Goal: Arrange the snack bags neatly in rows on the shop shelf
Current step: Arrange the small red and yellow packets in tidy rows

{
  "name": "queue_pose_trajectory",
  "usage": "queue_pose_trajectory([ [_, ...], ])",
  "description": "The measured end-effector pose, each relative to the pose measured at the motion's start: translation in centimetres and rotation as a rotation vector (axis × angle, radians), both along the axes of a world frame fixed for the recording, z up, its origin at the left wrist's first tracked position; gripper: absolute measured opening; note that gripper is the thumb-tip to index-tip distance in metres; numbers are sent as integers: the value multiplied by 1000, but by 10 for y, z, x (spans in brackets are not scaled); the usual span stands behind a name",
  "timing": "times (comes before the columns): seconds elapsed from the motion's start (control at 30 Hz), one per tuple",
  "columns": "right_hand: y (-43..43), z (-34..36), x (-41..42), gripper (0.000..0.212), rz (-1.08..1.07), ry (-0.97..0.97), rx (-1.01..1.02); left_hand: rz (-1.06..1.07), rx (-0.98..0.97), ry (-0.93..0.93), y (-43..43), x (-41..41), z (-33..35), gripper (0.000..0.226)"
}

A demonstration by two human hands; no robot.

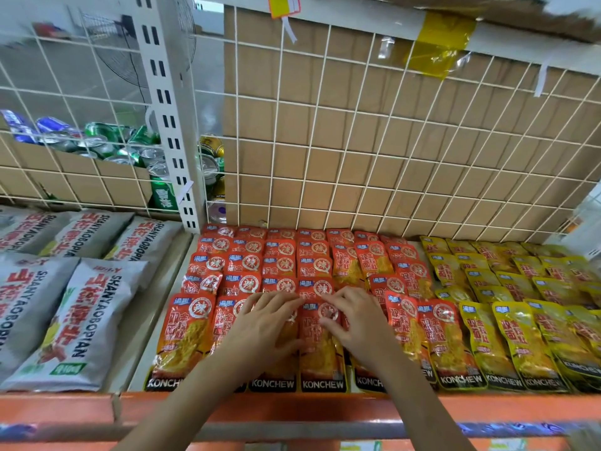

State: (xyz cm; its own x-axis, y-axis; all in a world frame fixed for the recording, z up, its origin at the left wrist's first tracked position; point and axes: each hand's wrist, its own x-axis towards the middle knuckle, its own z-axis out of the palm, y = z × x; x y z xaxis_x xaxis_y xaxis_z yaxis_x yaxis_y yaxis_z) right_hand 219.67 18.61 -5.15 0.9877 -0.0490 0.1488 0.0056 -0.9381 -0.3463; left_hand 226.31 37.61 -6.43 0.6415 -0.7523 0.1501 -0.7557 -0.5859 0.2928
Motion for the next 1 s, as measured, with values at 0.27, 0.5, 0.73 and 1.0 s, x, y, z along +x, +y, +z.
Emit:
queue_pose_trajectory([
  [0.27,4,4,-1,102,23,70,-61,23,8,-157,2,-2,-9,60],
  [0.5,7,5,-5,119,37,98,-172,58,73,-212,3,-3,-10,61],
  [0.73,13,-1,-8,107,-17,72,-239,85,117,-171,3,-8,-7,67],
  [1.0,10,-4,-18,100,-77,112,-119,93,109,-130,0,-10,-1,69],
])
